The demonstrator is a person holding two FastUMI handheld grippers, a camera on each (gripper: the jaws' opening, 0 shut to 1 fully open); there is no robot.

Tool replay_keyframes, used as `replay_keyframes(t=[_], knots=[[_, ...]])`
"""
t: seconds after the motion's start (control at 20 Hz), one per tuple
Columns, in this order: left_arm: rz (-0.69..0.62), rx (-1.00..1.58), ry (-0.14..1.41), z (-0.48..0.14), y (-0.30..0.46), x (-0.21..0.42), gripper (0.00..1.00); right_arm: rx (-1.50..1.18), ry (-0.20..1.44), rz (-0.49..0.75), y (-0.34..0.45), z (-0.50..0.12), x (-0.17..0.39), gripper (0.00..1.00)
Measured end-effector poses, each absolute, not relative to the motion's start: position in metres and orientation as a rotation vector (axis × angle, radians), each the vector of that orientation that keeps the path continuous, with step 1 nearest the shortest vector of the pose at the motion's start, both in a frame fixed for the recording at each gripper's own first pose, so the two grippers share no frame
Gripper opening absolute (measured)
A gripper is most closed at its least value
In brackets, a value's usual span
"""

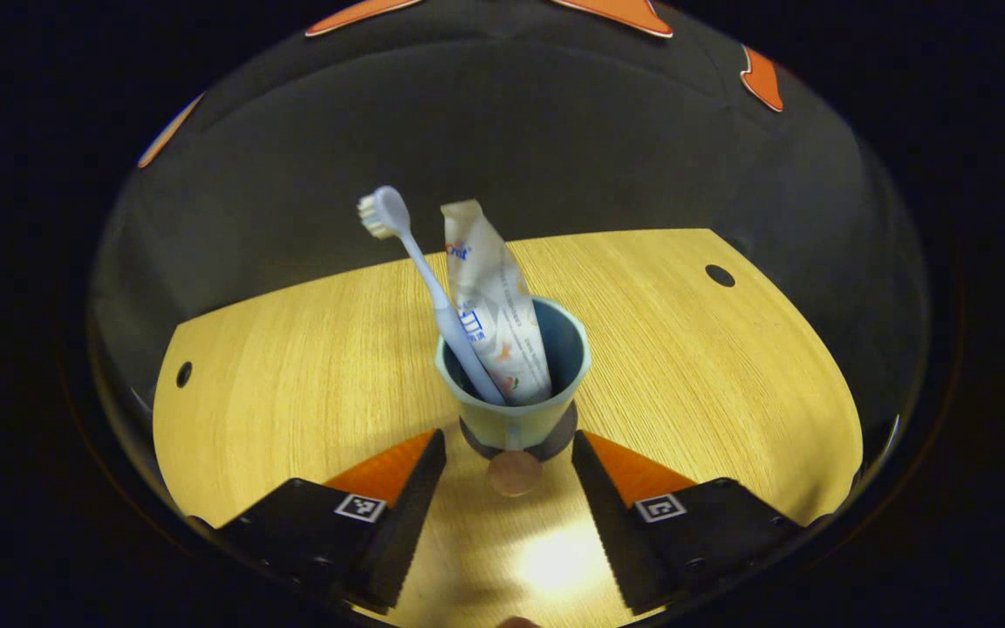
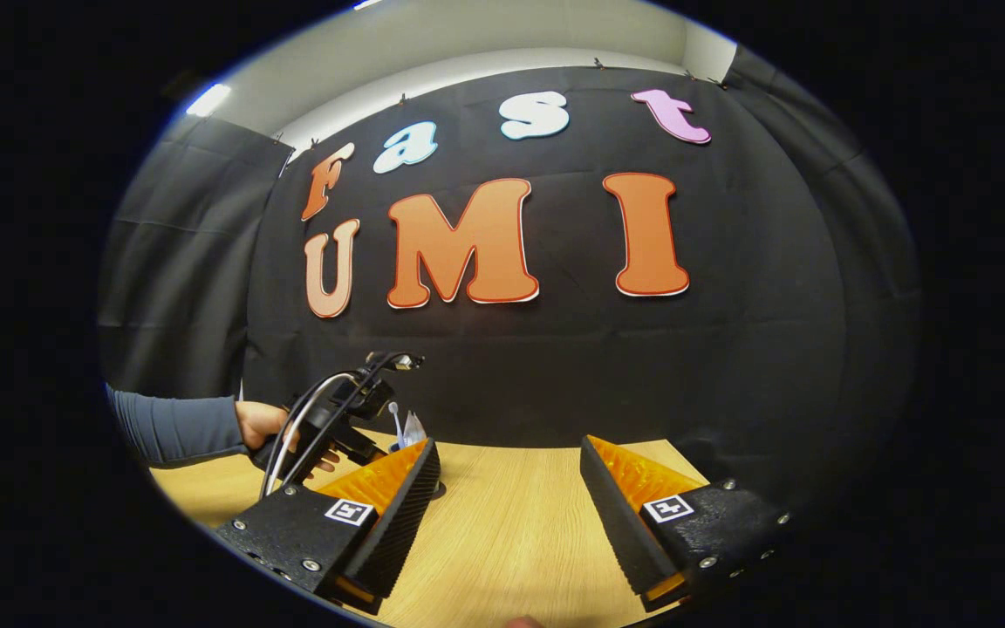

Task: Put the toothbrush and toothpaste on the desktop into the cup, then pick up the cup and place it on the coaster on the desktop.

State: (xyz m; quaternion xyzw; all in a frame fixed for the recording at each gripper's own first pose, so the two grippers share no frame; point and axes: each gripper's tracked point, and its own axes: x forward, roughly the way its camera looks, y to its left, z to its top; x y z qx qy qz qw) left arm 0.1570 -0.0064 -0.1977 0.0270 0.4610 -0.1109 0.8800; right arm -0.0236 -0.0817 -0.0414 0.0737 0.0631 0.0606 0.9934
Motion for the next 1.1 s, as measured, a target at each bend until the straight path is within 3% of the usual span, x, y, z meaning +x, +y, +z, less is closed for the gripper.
replay_keyframes(t=[0.1,0.25,0.75,0.95,1.1], knots=[[-0.241,0.050,0.912,-0.178,-0.002,0.150,0.97,0.143,0.122,0.129,-0.076,-0.039,-0.022,0.96],[-0.244,0.045,0.829,-0.151,0.006,0.138,1.00,0.127,0.112,0.131,-0.066,-0.034,-0.017,0.96],[-0.045,0.183,0.252,-0.028,0.084,0.105,0.99,0.130,-0.046,0.068,-0.044,0.000,0.002,0.97],[-0.013,0.121,0.174,-0.005,0.095,0.060,0.99,0.112,-0.033,0.051,-0.039,-0.012,0.008,1.00],[0.049,0.116,0.056,0.015,0.107,0.040,0.99,0.089,-0.022,0.054,-0.030,-0.020,0.013,0.96]])
